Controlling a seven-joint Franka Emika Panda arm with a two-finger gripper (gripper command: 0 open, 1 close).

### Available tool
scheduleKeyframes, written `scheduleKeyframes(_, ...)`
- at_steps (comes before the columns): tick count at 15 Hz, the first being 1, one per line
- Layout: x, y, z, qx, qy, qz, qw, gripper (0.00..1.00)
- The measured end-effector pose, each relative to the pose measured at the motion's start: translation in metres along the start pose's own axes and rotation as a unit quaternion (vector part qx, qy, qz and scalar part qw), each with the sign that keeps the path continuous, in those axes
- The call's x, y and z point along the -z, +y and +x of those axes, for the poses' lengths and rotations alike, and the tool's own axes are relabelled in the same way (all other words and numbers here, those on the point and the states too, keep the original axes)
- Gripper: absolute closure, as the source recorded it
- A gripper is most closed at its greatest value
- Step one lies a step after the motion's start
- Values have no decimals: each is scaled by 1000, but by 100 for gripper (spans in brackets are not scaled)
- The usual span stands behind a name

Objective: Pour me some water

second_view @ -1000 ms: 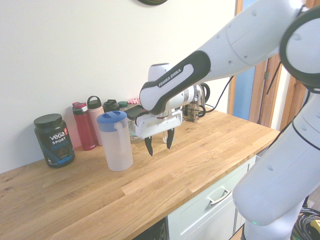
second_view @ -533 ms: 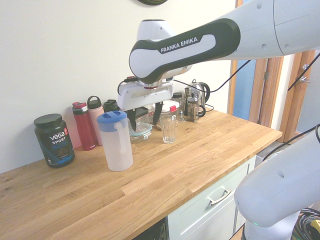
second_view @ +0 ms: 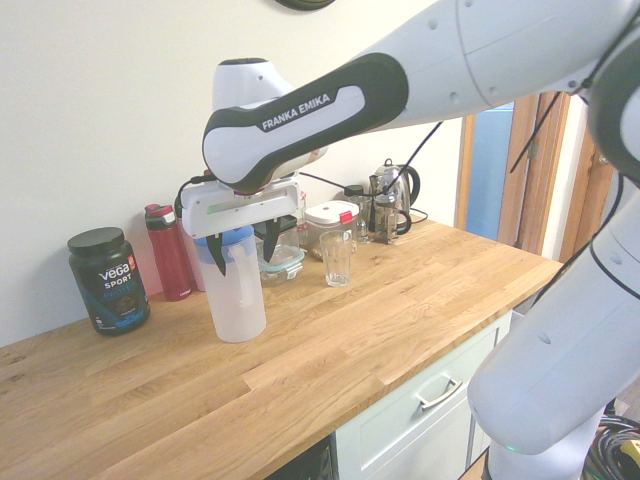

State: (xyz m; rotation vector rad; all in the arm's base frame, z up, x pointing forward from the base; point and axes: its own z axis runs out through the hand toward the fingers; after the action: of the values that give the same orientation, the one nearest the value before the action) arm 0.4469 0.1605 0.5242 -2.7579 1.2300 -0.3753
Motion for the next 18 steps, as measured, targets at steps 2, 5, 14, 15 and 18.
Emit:
scheduleKeyframes(2,-15,-8,9,-1,-3,-12,1000,0)
scheduleKeyframes(5,-29,-15,24,-3,-3,-23,1000,100)
scheduleKeyframes(14,-56,-25,39,-7,-16,-24,1000,100)
scheduleKeyframes(15,-58,-27,39,-6,-17,-25,1000,100)
scheduleKeyframes(18,-62,-29,38,-3,-18,-28,999,100)
